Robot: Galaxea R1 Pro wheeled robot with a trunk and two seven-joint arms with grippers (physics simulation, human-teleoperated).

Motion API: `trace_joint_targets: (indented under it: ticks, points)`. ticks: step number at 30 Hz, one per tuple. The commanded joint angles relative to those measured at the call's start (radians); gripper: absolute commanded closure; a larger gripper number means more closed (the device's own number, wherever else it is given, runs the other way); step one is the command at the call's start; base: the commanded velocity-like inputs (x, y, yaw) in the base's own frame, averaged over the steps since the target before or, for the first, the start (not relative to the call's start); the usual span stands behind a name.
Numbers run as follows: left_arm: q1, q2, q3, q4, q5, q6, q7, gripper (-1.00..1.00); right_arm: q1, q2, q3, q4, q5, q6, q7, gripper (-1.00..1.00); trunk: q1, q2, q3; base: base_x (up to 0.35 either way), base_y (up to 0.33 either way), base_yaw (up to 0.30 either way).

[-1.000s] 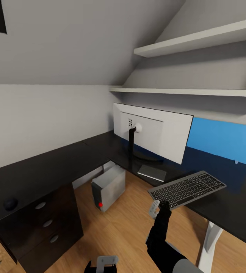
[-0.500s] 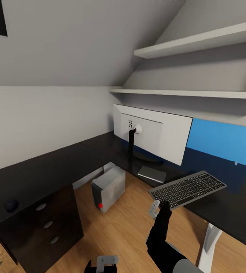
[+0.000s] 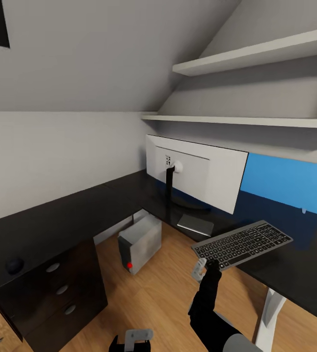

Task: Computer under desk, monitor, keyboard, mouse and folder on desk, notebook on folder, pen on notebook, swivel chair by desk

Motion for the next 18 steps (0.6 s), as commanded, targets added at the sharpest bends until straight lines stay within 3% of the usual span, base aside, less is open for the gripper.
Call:
trace_joint_targets:
  ticks: [1, 4, 11, 18]
  points:
    - [-0.001, 0.0, -0.002, -0.001, 0.002, 0.005, 0.007, -1.0, -0.001, 0.0, 0.003, 0.0, 0.003, 0.007, -0.002, 1.0, 0.0, -0.001, -0.001, 0.0, 0.0, 0.0]
    - [-0.001, 0.0, -0.002, -0.001, 0.002, 0.005, 0.006, -1.0, -0.001, 0.0, 0.003, 0.001, 0.003, 0.007, -0.002, 1.0, 0.0, -0.001, -0.001, -0.096, 0.0, 0.0]
    - [-0.001, 0.0, -0.001, -0.001, 0.002, 0.005, 0.007, -1.0, -0.001, -0.001, 0.002, -0.003, 0.004, 0.007, -0.006, 1.0, 0.0, -0.001, -0.001, -0.286, 0.0, 0.0]
    - [-0.001, 0.0, 0.002, 0.0, 0.002, 0.005, 0.007, -1.0, -0.001, -0.002, 0.001, -0.005, 0.003, 0.004, -0.09, 1.0, 0.0, -0.001, -0.001, -0.065, 0.0, 0.0]
